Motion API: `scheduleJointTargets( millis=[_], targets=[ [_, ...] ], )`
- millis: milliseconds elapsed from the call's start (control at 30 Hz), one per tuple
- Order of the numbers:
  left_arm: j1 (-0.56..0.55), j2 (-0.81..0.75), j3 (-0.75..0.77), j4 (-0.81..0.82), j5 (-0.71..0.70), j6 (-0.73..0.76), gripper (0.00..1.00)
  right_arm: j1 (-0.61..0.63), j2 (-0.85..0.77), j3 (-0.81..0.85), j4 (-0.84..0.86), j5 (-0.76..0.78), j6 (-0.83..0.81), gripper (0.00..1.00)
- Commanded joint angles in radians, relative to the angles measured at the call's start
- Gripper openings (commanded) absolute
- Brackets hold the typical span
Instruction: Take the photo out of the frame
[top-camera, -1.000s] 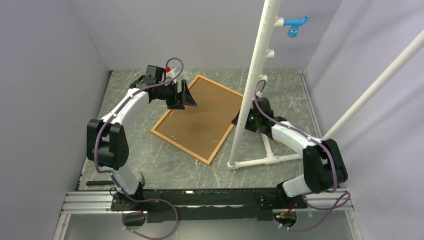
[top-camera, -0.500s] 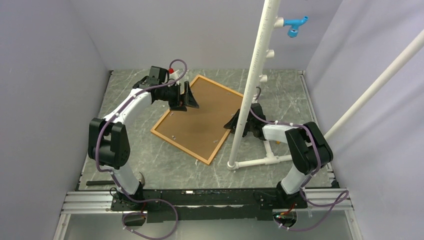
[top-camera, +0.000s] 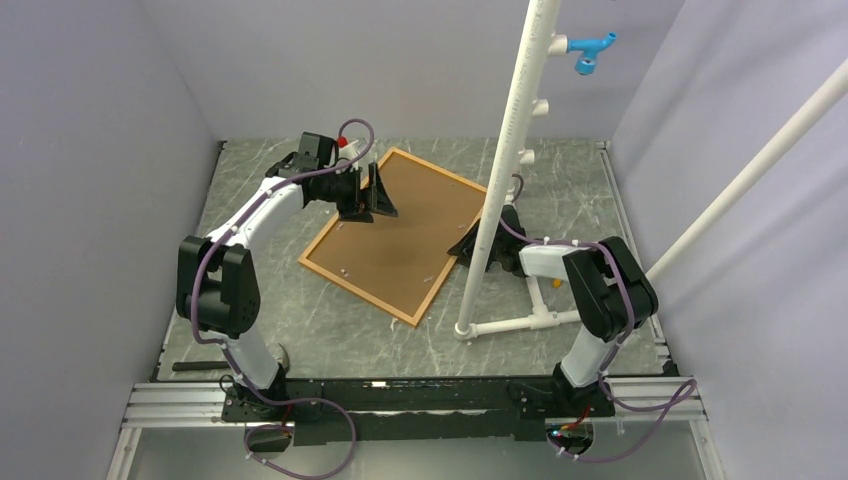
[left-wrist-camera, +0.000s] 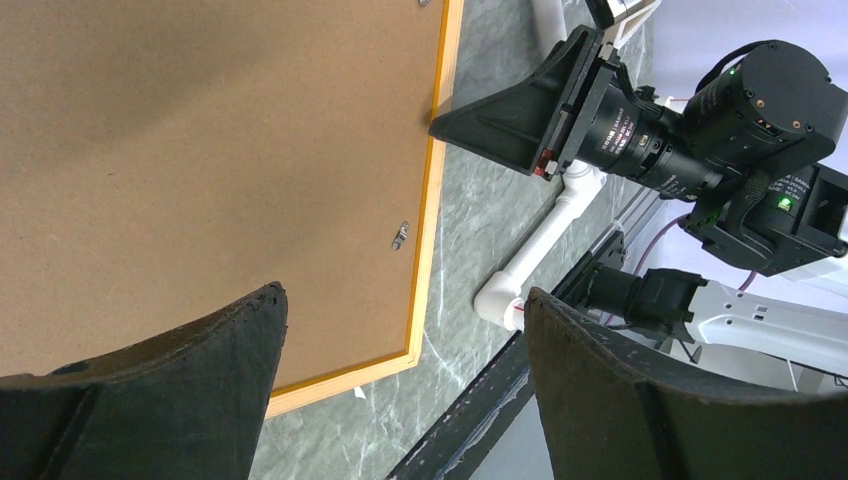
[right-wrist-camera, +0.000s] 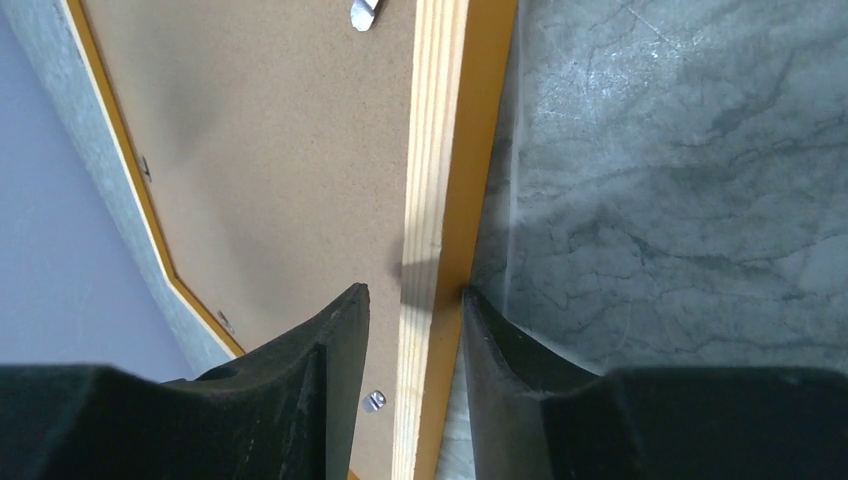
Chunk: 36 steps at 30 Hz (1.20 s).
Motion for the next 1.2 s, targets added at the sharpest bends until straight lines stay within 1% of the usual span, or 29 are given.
scheduleJointTargets(
  millis=[0,133,233,333,367,467,667,767,833,900,967,1033,1167],
  targets=[
    [-0.005,-0.029,0.020,0.005,-0.013,0.040,0.89,0.022,0.036,0.022,-0.089,0.092,0.015,0.40],
    [-0.005,-0.033,0.022,0.002,-0.018,0.042,0.89,0.038,0.044,0.046,-0.132,0.127,0.004,0.29],
    [-0.005,-0.037,0.024,0.000,-0.022,0.045,0.89,0.042,0.062,0.061,-0.135,0.114,-0.008,0.18],
    [-0.005,-0.040,0.023,-0.002,-0.028,0.050,0.89,0.053,0.074,0.087,-0.156,0.111,-0.026,0.02],
    [-0.005,-0.041,0.024,-0.002,-0.029,0.052,0.90,0.055,0.072,0.097,-0.162,0.115,-0.030,0.00],
    [-0.008,-0.044,0.013,0.009,-0.040,0.057,0.91,0.061,0.059,0.110,-0.162,0.096,-0.039,0.00],
    [-0.045,-0.057,0.000,0.000,-0.108,0.083,0.89,0.069,0.040,0.189,-0.240,0.057,-0.033,0.00],
    [-0.098,-0.062,0.012,-0.044,-0.204,0.117,0.89,0.078,0.013,0.199,-0.256,0.069,-0.018,0.00],
    [-0.153,-0.071,0.023,-0.079,-0.304,0.138,0.89,0.081,-0.015,0.198,-0.266,0.079,-0.006,0.00],
    [-0.198,-0.084,0.019,-0.095,-0.375,0.144,0.90,0.081,-0.034,0.202,-0.286,0.087,-0.003,0.00],
    [-0.238,-0.103,-0.004,-0.091,-0.420,0.130,0.89,0.082,-0.043,0.214,-0.312,0.095,-0.007,0.00],
    [-0.266,-0.130,-0.058,-0.066,-0.428,0.105,0.89,0.083,-0.058,0.211,-0.319,0.108,-0.005,0.00],
    [-0.300,-0.220,-0.229,0.022,-0.432,0.027,0.89,0.083,-0.070,0.199,-0.309,0.112,-0.012,0.00]
  ],
)
